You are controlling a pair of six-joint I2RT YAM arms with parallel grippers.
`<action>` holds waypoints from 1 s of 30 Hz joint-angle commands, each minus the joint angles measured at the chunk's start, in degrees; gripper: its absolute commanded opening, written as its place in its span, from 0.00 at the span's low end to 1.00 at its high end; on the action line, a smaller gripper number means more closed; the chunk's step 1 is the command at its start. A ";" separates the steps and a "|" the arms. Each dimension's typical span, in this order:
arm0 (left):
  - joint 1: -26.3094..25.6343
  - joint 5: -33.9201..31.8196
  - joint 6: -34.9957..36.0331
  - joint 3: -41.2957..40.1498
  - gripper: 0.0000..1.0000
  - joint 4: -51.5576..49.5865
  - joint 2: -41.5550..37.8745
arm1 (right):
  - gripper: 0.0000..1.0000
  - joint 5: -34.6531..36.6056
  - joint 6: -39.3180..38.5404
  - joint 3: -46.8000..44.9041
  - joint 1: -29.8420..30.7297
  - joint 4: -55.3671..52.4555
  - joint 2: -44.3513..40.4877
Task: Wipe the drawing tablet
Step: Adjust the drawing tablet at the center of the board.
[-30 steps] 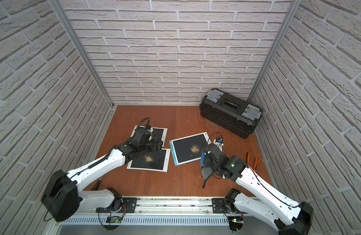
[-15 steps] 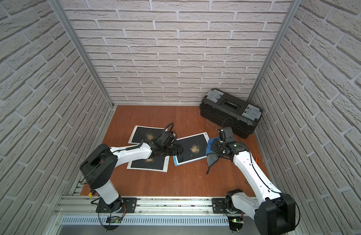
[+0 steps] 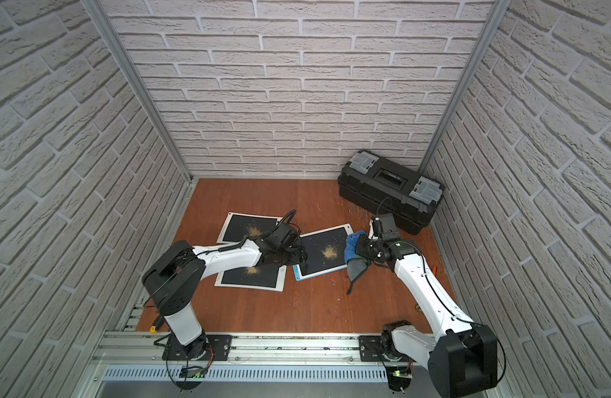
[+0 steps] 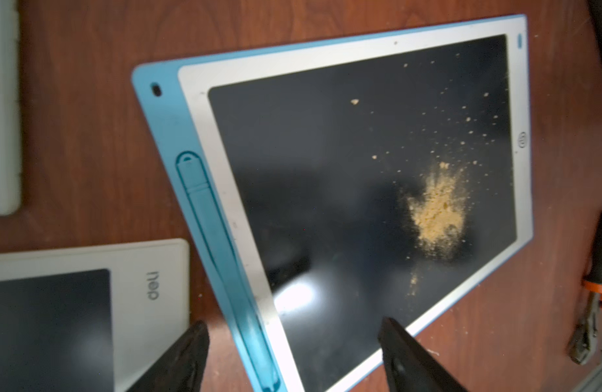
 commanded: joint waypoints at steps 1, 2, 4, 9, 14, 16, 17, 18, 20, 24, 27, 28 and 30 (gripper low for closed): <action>-0.11 -2.27 -0.96 0.47 0.82 -2.45 -1.29 | 0.02 -0.65 -0.71 -0.76 -0.28 2.68 -0.54; -0.08 -2.08 -1.26 0.35 0.82 -1.84 -0.92 | 0.02 -0.71 -0.65 -0.90 -0.28 2.85 -0.49; -0.11 -1.95 -1.77 0.26 0.83 -0.75 0.00 | 0.02 -0.99 -0.54 -1.16 -0.28 3.12 -0.42; -0.02 -2.11 -2.04 1.18 0.83 1.74 3.06 | 0.02 -0.97 -0.97 -1.58 -0.28 2.87 -0.62; 0.18 -1.42 -1.89 4.00 0.83 2.02 6.23 | 0.02 -0.82 -1.16 -2.22 -0.28 2.74 -1.02; 0.23 -1.61 -1.63 5.04 0.83 1.45 7.11 | 0.02 -0.87 -1.24 -2.39 -0.28 2.60 -1.25; 0.35 -1.75 -1.54 5.42 0.83 1.20 7.56 | 0.02 -0.81 -1.25 -2.52 -0.28 2.56 -1.38; 0.49 -1.81 -1.50 5.66 0.83 1.18 8.00 | 0.02 -0.80 -1.31 -2.66 -0.28 2.60 -1.39; 0.75 -2.31 -1.39 5.75 0.83 1.13 8.52 | 0.02 -0.87 -1.23 -2.80 -0.30 2.84 -1.40; 2.25 -3.41 -1.28 6.06 0.83 1.10 9.71 | 0.02 -1.56 -1.09 -3.32 -0.28 3.35 -1.24; 3.66 -3.95 -0.65 6.64 0.83 1.15 10.67 | 0.02 -1.72 -1.31 -3.33 -0.28 3.52 -0.95; 4.16 -4.00 -0.36 6.97 0.83 1.13 10.97 | 0.02 -1.71 -1.46 -3.36 -0.28 3.57 -0.76; 4.96 -4.31 0.44 8.08 0.82 1.02 11.90 | 0.02 -1.49 -1.58 -2.98 -0.28 3.66 -0.08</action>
